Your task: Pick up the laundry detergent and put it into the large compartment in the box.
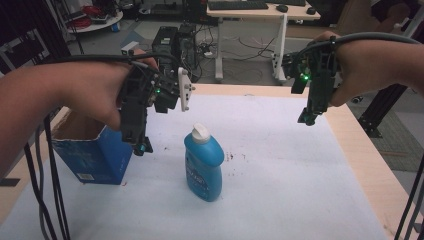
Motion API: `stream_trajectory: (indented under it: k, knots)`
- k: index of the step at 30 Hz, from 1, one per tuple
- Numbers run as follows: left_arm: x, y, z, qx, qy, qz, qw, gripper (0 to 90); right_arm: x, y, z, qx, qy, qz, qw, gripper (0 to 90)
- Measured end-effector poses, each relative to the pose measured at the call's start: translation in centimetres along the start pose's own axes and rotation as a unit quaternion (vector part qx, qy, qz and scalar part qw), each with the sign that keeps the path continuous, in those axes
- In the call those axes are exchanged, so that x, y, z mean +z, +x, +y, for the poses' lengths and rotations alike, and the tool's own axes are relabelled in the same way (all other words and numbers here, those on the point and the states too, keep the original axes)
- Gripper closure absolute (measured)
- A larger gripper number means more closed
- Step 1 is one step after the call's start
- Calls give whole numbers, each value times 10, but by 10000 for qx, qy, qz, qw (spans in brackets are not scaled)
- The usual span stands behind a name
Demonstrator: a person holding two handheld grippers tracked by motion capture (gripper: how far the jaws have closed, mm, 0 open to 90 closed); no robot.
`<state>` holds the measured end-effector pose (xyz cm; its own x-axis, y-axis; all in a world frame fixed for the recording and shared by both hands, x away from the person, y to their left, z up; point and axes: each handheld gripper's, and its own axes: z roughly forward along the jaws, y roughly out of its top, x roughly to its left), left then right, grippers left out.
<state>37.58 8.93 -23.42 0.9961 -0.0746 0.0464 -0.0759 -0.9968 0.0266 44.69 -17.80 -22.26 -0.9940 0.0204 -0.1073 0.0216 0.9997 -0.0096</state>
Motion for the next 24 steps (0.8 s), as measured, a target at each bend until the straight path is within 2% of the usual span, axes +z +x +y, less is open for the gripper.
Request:
stream_trajectory:
  k: [2,3,4,5,7,8,9,10,13,14,15,16,19,20,22,24]
  knots:
    - [-5,0,3,221,-68,70,9997,25,1,0,-1,19,26,-1,10000,130]
    - [-6,0,4,262,-111,48,9996,25,1,0,-1,44,39,-4,10000,130]
    - [-9,3,9,397,-157,3,9991,25,1,0,-1,62,43,-1,10000,130]
    - [-9,3,9,397,-157,3,9991,25,2,0,-1,62,30,5,10000,130]
    - [-10,7,17,605,-82,-58,9981,25,2,0,-1,139,46,-7,9999,130]
    - [-10,7,17,605,-82,-58,9981,25,3,0,-1,110,48,-20,9999,130]
    - [-9,8,21,846,-39,-57,9964,25,3,0,0,116,61,-23,9999,130]
    - [-9,10,23,935,-20,-119,9956,25,3,1,0,141,73,-22,9999,130]
    - [-9,10,24,1024,-23,-123,9947,25,3,0,0,155,58,-23,9999,130]
    - [-10,12,28,1192,-34,-132,9928,25,3,0,0,144,52,-11,9999,130]
    - [-10,12,28,1192,-34,-132,9928,25,3,0,0,183,74,-23,9998,130]
    - [-9,12,33,1398,-36,-165,9900,25,3,1,1,218,98,-29,9997,130]
    - [-10,13,38,1579,-45,-196,9873,25,4,1,1,238,106,-24,9997,130]
    - [-11,13,40,1653,-127,-142,9861,25,4,2,2,292,129,-23,9995,130]
    - [-13,16,44,1772,-257,-186,9837,25,6,2,3,263,171,-16,9995,130]
    - [-10,17,48,1809,-286,-230,9828,25,7,2,4,277,210,-6,9994,130]
